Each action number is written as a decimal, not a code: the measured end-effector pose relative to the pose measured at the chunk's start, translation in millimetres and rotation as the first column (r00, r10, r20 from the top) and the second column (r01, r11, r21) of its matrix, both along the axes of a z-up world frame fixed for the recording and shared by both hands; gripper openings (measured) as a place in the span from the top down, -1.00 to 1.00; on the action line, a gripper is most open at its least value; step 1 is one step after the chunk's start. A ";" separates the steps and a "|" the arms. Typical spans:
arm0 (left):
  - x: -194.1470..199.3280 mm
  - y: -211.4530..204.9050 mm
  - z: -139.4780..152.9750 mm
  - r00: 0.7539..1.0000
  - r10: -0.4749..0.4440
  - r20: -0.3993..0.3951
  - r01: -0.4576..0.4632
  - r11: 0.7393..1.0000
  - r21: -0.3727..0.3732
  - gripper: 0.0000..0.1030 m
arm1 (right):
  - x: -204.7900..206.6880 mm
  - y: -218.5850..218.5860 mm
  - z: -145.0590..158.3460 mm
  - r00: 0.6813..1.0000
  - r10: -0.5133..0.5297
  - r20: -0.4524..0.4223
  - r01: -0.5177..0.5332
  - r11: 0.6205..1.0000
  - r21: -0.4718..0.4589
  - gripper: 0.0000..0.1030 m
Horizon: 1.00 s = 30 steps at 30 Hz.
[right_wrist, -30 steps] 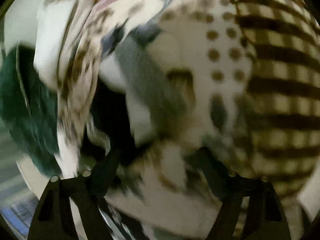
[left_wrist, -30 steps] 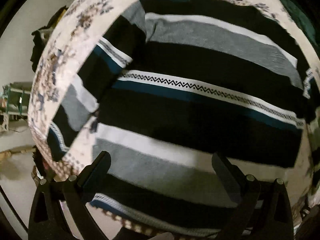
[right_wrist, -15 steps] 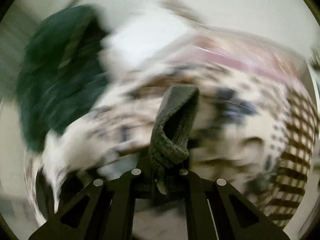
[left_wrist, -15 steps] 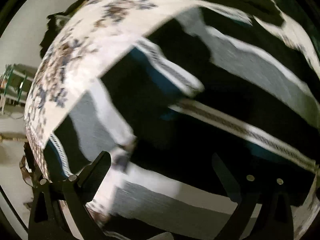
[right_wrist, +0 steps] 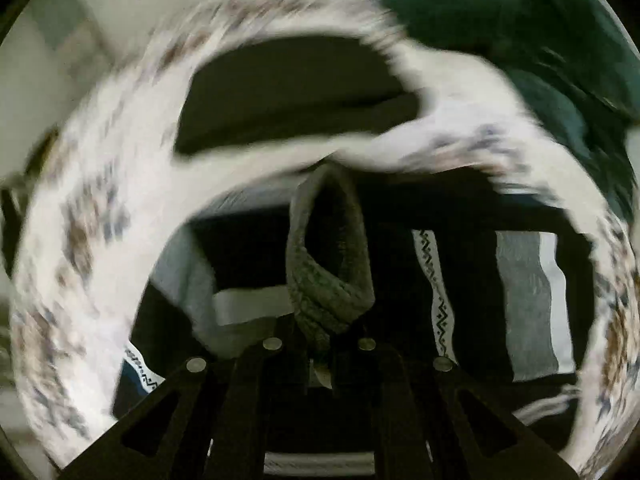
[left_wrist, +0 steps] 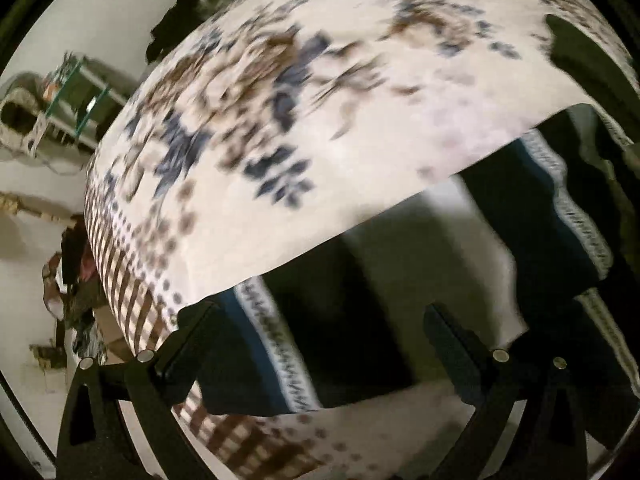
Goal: Fold small clothes
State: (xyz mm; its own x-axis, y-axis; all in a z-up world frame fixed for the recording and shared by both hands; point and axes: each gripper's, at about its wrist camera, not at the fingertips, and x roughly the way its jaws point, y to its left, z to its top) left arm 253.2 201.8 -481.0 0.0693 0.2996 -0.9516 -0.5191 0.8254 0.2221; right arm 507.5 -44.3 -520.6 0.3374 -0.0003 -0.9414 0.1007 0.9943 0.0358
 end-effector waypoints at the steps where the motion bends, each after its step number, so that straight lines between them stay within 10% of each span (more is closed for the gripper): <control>1: -5.2 7.3 -2.7 1.000 0.013 -0.005 -0.014 1.000 -0.007 -1.00 | 11.5 32.7 -21.8 0.998 0.041 -0.043 -0.043 0.998 -0.040 0.86; 7: -52.8 43.1 0.4 0.992 0.123 -0.022 -0.125 0.986 -0.107 -1.00 | 19.0 85.6 -67.7 0.976 0.149 -0.159 -0.162 0.984 -0.077 0.61; 9: -86.1 57.8 3.0 0.976 0.215 -0.021 -0.215 0.956 -0.199 -1.00 | 10.2 70.0 -53.6 0.977 0.153 -0.147 -0.148 0.988 0.043 -0.47; 11: -115.9 69.7 -2.3 0.952 0.304 -0.032 -0.299 0.905 -0.303 -1.00 | -7.2 43.1 -38.4 0.987 0.104 -0.126 -0.092 0.991 0.096 -0.60; 14: -149.5 83.4 -22.6 0.901 0.432 -0.047 -0.397 0.774 -0.493 -1.00 | -32.4 -1.0 -29.4 0.988 0.022 -0.151 -0.013 0.998 0.059 -0.61; 16: -166.1 93.5 -42.8 0.837 0.544 -0.054 -0.453 0.635 -0.626 -1.00 | -60.6 -29.2 -28.3 0.983 -0.023 -0.184 0.029 0.999 0.034 -0.61; 18: -180.3 109.4 -62.9 0.720 0.693 -0.030 -0.500 0.489 -0.715 -1.00 | -89.0 -58.4 -31.3 0.976 -0.053 -0.210 0.053 0.999 -0.006 -0.61; 21: -183.0 128.7 -81.0 0.589 0.808 0.009 -0.534 0.397 -0.747 -0.93 | -121.7 -94.7 -36.1 0.963 -0.073 -0.259 0.059 0.996 -0.063 -0.61; 22: -179.8 130.7 -82.2 0.576 0.817 0.021 -0.543 0.401 -0.738 -0.80 | -132.7 -108.4 -33.1 0.959 -0.084 -0.272 0.068 0.995 -0.068 -0.61; 25: -156.8 137.3 -79.2 0.610 0.787 0.087 -0.553 0.502 -0.665 0.81 | -141.3 -117.6 -43.5 0.949 -0.111 -0.297 0.091 0.993 -0.080 -0.61; 30: -112.1 138.7 -40.7 0.707 0.668 0.233 -0.475 0.692 -0.544 0.82 | -134.7 -116.1 -39.7 0.962 -0.128 -0.242 0.089 0.982 -0.164 -0.61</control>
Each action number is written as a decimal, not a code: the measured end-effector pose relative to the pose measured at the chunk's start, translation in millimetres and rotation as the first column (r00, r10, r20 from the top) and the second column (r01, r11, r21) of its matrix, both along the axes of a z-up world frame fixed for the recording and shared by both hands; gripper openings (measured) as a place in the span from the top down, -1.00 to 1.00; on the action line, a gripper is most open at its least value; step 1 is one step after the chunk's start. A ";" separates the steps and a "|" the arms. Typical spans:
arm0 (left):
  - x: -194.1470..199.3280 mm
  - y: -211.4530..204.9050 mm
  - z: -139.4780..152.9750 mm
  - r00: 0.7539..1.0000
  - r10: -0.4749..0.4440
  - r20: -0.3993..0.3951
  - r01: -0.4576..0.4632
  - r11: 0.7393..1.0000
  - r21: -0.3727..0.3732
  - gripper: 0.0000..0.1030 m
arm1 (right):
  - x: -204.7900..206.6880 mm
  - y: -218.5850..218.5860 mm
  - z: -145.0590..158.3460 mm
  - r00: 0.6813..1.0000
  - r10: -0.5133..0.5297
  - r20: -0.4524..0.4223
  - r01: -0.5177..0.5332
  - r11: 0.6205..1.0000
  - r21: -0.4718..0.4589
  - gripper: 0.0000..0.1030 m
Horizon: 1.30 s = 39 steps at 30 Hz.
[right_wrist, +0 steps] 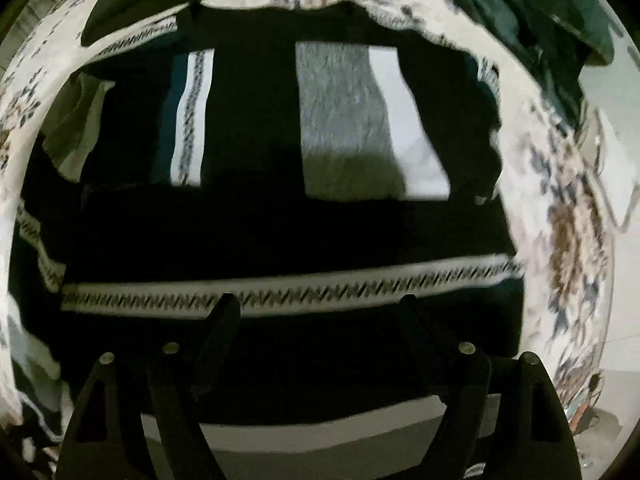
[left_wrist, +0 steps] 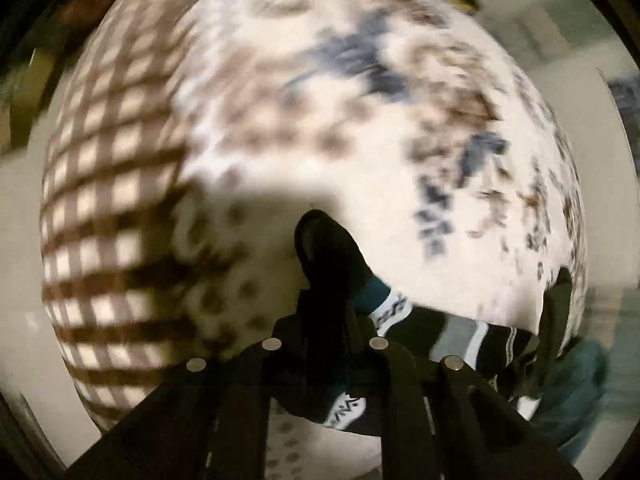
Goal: Fold small clothes
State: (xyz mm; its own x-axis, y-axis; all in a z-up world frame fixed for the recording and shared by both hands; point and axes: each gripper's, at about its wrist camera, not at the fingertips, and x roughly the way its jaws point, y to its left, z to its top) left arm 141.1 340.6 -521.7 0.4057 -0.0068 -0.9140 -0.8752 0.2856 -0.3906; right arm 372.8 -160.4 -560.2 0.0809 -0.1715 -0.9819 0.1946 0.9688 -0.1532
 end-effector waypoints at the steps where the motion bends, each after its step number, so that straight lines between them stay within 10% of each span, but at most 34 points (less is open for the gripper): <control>1: 5.7 -3.7 9.2 1.000 -0.027 0.002 0.027 0.999 0.032 0.82 | 2.3 0.8 1.6 1.000 0.005 0.009 -0.005 1.000 -0.025 -0.61; 5: 47.2 -26.2 58.0 0.978 -0.208 0.006 0.203 0.956 0.213 0.82 | 18.4 -3.3 7.2 0.998 0.033 0.052 -0.027 0.993 -0.111 -0.81; 13: 138.6 -133.2 119.6 0.867 -0.498 -0.008 0.462 0.797 0.389 0.82 | 24.9 -60.4 18.1 0.995 -0.007 0.098 0.004 1.000 0.027 -0.84; 17: 196.4 -240.6 136.0 0.762 -0.647 0.036 0.584 0.710 0.393 0.82 | 5.4 -111.2 29.9 0.991 -0.068 0.115 0.057 0.994 0.096 -0.84; 24: 270.3 -471.8 129.3 0.467 -0.875 0.124 0.799 0.478 0.363 0.82 | -50.2 -231.1 23.4 0.972 -0.230 0.046 0.221 0.965 0.140 -0.84; 28: 298.1 -558.6 93.9 0.355 -0.929 0.102 0.894 0.369 0.255 0.74 | -83.3 -290.9 21.0 0.956 -0.292 0.008 0.289 0.949 0.125 -0.84; 30: 302.7 -581.2 78.0 0.302 -0.948 0.102 0.928 0.316 0.197 0.57 | -95.5 -313.6 23.5 0.950 -0.312 -0.004 0.309 0.942 0.133 -0.84; 32: 296.1 -589.4 80.5 0.266 -0.960 0.091 0.937 0.279 0.210 -0.19 | -103.0 -335.5 27.7 0.945 -0.326 -0.016 0.324 0.931 0.167 -0.84; 35: 281.0 -558.5 92.8 0.281 -0.956 0.088 0.923 0.294 0.247 -0.57 | -106.3 -354.9 38.1 0.943 -0.332 -0.011 0.324 0.912 0.253 -0.84; 39: 270.4 -475.4 96.5 0.422 -0.904 -0.070 0.863 0.377 0.336 -0.68 | -88.4 -363.6 62.6 0.948 -0.317 0.028 0.282 0.877 0.388 -0.84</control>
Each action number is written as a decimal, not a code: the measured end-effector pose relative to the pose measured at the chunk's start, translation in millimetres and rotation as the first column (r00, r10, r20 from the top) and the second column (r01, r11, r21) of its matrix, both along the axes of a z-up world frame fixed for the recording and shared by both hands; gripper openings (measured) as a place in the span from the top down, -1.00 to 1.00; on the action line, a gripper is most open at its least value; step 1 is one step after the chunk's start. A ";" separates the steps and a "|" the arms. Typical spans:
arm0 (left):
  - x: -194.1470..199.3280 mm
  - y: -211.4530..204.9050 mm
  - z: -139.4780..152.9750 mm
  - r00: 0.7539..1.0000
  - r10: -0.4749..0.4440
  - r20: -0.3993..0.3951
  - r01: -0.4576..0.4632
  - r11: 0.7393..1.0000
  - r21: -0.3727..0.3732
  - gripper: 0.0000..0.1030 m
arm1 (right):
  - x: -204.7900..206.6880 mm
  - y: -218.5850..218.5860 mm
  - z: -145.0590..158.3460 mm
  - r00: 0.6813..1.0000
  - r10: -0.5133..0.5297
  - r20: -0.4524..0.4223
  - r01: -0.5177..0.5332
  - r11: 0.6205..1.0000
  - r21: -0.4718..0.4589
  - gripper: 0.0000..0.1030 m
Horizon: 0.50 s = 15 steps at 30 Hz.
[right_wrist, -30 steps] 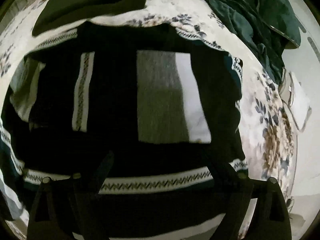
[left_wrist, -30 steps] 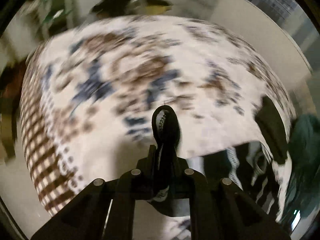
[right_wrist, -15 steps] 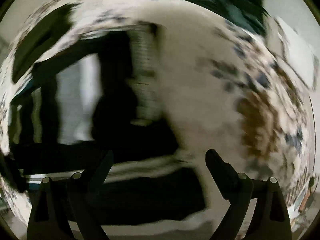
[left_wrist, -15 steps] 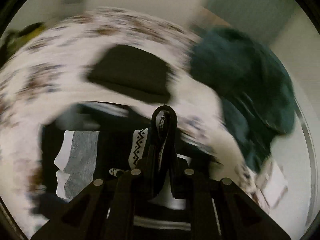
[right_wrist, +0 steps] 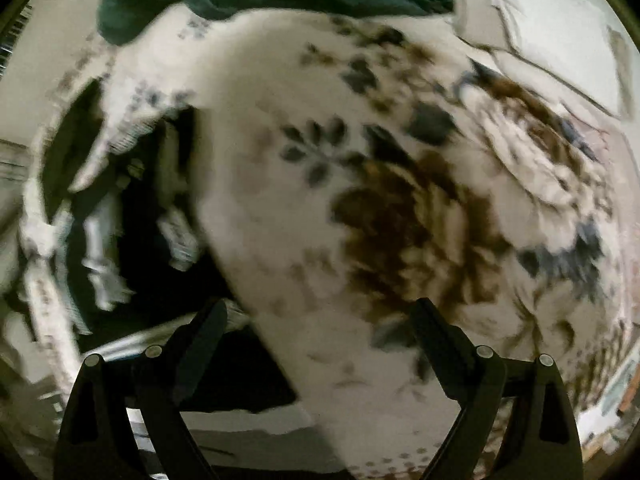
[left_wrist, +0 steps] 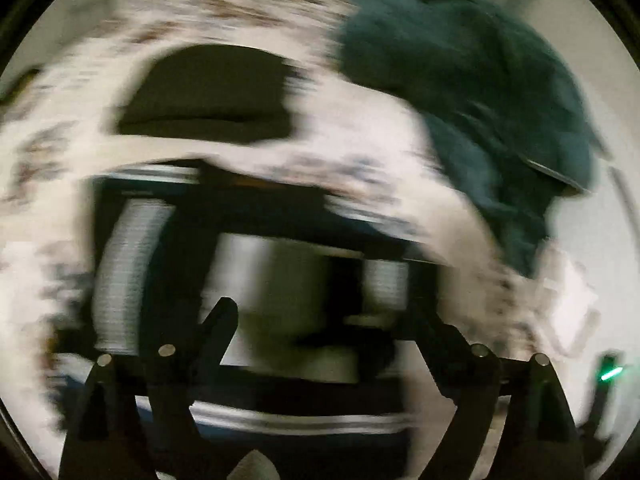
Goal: Fold small clothes
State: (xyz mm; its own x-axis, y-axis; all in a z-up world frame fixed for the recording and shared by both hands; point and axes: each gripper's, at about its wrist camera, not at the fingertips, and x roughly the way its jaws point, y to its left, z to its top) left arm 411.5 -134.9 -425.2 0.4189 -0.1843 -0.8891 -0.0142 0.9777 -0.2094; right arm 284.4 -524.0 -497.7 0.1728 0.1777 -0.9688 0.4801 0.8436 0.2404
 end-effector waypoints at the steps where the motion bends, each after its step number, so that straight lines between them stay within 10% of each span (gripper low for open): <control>1: 1.2 23.6 -2.9 0.999 0.040 0.006 -0.040 0.998 0.052 -0.68 | 8.0 1.2 5.1 1.000 0.012 0.021 -0.012 1.000 0.017 -0.84; 4: 17.0 98.6 -27.1 0.987 0.159 -0.015 -0.151 0.964 0.220 -0.68 | 48.6 10.5 15.0 0.994 0.050 0.098 -0.060 0.993 0.102 -0.84; 8: 56.7 141.2 -79.3 0.972 0.207 -0.113 -0.177 0.957 0.231 -0.68 | 113.1 41.1 -5.5 0.990 0.043 0.136 -0.075 0.969 0.237 -0.82; 10: 74.6 139.9 -104.8 0.972 0.180 -0.150 -0.139 0.958 0.251 -0.68 | 133.4 52.2 -24.2 0.994 0.040 0.103 -0.065 0.966 0.249 -0.36; 12: 88.7 141.3 -123.9 0.966 0.184 -0.180 -0.126 0.948 0.291 -0.68 | 147.2 64.5 -39.6 0.998 0.040 0.051 -0.052 0.968 0.246 0.89; 15: 105.8 151.7 -136.9 0.961 0.196 -0.194 -0.137 0.950 0.280 -0.73 | 144.3 65.7 -30.0 0.998 -0.004 0.064 -0.008 0.981 0.192 0.91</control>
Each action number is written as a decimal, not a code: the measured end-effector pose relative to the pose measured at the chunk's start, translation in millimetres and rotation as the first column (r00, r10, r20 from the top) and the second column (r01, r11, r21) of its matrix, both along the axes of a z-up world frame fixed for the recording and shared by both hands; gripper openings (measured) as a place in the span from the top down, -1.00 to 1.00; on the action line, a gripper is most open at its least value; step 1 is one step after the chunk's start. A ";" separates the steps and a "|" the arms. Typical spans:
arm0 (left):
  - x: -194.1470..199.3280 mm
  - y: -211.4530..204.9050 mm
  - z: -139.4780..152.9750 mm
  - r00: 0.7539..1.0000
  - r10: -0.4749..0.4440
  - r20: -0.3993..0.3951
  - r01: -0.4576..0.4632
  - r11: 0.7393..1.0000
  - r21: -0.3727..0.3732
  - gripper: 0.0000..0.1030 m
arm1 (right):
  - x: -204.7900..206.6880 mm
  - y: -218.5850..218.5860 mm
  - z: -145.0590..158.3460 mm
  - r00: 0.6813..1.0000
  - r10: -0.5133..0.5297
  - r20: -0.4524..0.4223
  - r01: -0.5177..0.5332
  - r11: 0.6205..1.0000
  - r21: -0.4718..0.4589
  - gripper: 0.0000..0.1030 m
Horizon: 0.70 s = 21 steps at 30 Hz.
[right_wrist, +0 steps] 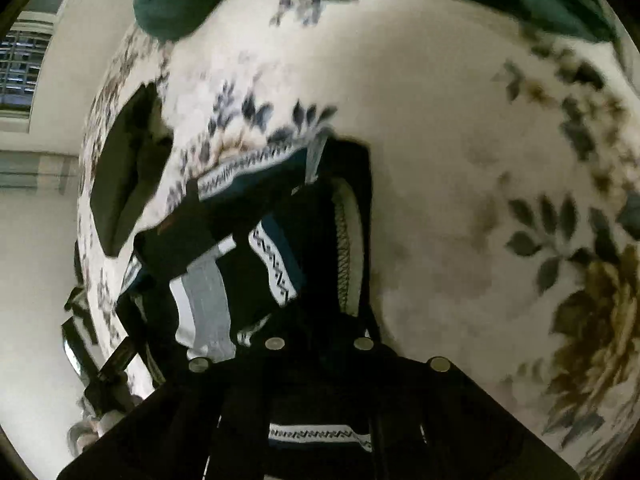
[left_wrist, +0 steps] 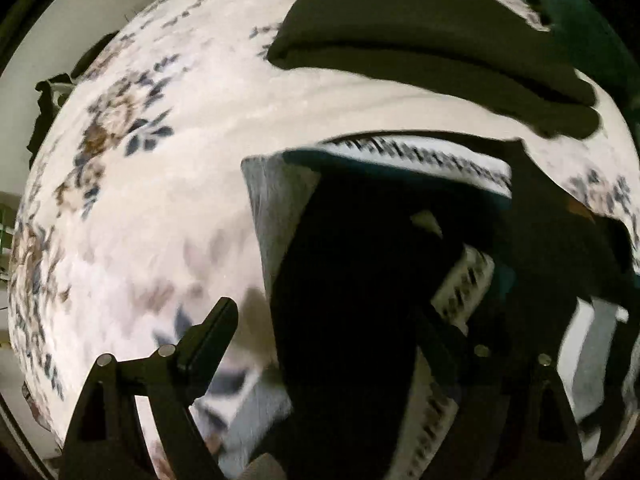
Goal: Fold small clothes
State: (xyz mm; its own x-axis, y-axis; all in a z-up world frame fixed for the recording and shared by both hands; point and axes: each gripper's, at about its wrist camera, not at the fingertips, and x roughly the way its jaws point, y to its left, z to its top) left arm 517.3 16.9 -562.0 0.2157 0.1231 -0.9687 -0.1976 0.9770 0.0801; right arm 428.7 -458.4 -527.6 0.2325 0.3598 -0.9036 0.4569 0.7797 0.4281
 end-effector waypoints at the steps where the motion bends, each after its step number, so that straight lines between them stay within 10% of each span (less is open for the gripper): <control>1: 4.1 3.8 -1.8 1.000 0.005 0.001 -0.005 1.000 -0.019 -0.73 | -3.7 -3.6 7.7 1.000 -0.006 0.010 0.006 0.999 -0.037 0.91; 7: 8.4 16.1 6.2 1.000 -0.001 -0.006 0.001 0.999 -0.034 -0.79 | -8.1 -27.7 -14.6 0.994 -0.001 -0.111 -0.004 0.999 -0.044 0.88; 11: -15.1 -0.9 51.2 0.996 -0.076 0.054 0.077 0.997 -0.018 -0.78 | -8.9 -21.7 11.3 0.994 -0.038 -0.099 0.019 0.983 -0.182 -0.06; 16: -33.4 -54.3 62.7 0.973 -0.221 0.062 0.224 0.974 -0.041 -0.79 | -2.7 40.9 48.2 0.993 0.100 0.064 -0.083 0.969 -0.233 -0.06; 21: -5.3 -54.1 5.9 0.971 -0.235 -0.048 0.236 0.972 0.009 -0.79 | 54.0 128.2 -15.9 0.950 0.313 -0.025 -0.314 0.948 -0.061 -0.06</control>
State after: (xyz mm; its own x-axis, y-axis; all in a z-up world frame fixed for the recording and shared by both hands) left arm 512.0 -37.2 -556.2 0.1948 0.0881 -0.9769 0.0425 0.9943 0.0981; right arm 482.7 -330.1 -543.5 0.1036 0.3544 -0.9293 0.1915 0.9098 0.3683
